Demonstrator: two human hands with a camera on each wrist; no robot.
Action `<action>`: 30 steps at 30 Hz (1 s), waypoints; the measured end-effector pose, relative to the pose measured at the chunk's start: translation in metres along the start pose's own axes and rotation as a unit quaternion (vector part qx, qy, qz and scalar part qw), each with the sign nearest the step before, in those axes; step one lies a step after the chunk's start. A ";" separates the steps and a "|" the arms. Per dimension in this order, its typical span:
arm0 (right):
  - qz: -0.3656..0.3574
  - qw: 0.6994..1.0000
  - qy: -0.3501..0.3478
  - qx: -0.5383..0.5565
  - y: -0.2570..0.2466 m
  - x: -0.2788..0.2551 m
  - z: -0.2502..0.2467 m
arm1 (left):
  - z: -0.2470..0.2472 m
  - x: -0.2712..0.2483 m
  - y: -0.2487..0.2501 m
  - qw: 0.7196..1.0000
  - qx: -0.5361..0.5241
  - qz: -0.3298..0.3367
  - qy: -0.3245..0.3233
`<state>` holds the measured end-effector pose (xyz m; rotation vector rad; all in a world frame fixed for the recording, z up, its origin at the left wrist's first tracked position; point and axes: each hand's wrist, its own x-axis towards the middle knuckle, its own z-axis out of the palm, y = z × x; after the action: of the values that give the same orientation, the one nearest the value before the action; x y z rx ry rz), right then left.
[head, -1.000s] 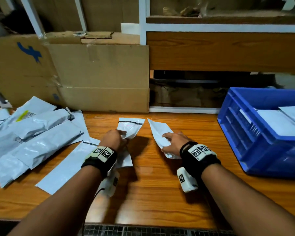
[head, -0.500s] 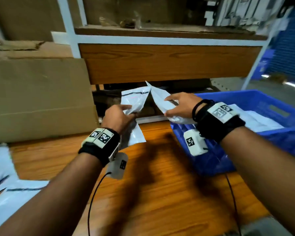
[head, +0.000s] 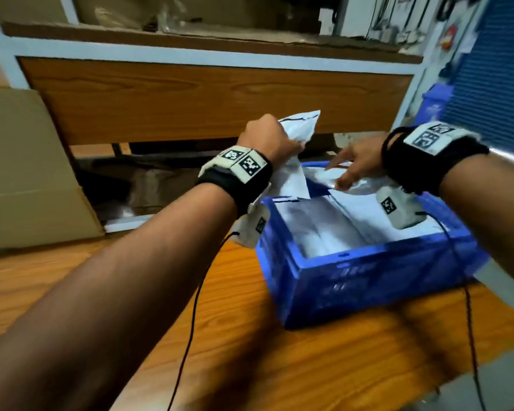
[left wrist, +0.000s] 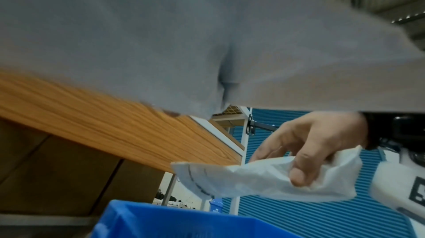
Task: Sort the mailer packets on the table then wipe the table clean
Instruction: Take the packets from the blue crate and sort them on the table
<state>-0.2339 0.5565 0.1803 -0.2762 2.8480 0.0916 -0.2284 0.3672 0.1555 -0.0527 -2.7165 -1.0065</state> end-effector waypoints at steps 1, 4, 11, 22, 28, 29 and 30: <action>-0.009 1.000 -0.008 -0.013 0.009 0.007 0.006 | 0.013 0.006 0.011 1.000 0.029 -0.002 0.000; -0.044 0.997 -0.041 -0.056 0.031 0.027 0.026 | 0.049 0.020 0.038 0.993 0.113 -0.028 -0.020; -0.055 0.993 -0.035 -0.102 0.052 0.070 0.053 | 0.103 0.029 0.059 0.967 0.229 -0.073 -0.082; -0.134 0.980 -0.074 -0.127 0.065 0.085 0.075 | 0.133 0.008 0.067 0.863 0.442 -0.076 -0.233; -0.176 0.971 -0.064 -0.146 0.101 0.085 0.045 | 0.126 0.085 0.065 0.900 0.361 -0.105 -0.220; -0.184 0.967 -0.062 -0.162 0.102 0.086 0.045 | 0.115 0.073 0.080 0.902 0.355 -0.102 -0.222; -0.187 0.965 -0.063 -0.172 0.103 0.087 0.045 | 0.110 0.066 0.089 0.909 0.343 -0.091 -0.217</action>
<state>-0.3242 0.6458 0.1161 -0.8403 2.5889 0.5062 -0.3052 0.5022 0.1473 0.1192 -3.3736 -0.0035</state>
